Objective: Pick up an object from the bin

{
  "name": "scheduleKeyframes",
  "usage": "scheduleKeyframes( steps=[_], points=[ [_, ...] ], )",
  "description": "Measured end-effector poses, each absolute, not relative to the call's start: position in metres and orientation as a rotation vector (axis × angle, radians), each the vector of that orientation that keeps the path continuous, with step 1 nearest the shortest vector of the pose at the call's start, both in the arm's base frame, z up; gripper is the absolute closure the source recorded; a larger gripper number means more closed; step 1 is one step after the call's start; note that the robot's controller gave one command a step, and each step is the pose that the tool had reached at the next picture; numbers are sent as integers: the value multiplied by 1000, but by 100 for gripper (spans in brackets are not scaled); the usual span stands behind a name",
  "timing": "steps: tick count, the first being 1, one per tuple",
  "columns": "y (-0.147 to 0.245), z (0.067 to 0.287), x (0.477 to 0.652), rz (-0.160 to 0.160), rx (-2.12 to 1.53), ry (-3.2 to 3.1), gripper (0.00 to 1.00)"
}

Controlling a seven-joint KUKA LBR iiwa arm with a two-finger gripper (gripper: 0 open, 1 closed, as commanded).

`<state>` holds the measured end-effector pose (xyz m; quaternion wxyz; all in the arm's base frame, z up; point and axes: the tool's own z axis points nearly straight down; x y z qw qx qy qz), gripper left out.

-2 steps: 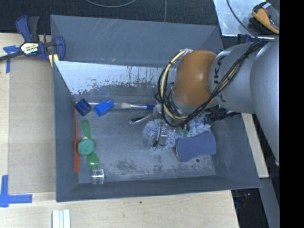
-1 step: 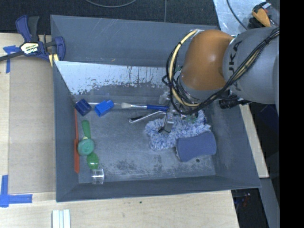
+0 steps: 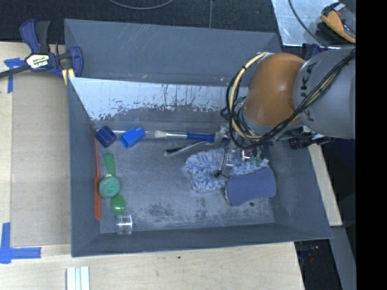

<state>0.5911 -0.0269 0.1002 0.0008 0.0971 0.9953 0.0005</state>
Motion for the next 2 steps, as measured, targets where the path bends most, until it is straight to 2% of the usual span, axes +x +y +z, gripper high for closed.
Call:
scheduleKeyframes(
  steps=[1,2],
  points=[
    [-22,70,571,9,374,3095,0],
    [28,73,573,4,89,3112,100]
  ],
)
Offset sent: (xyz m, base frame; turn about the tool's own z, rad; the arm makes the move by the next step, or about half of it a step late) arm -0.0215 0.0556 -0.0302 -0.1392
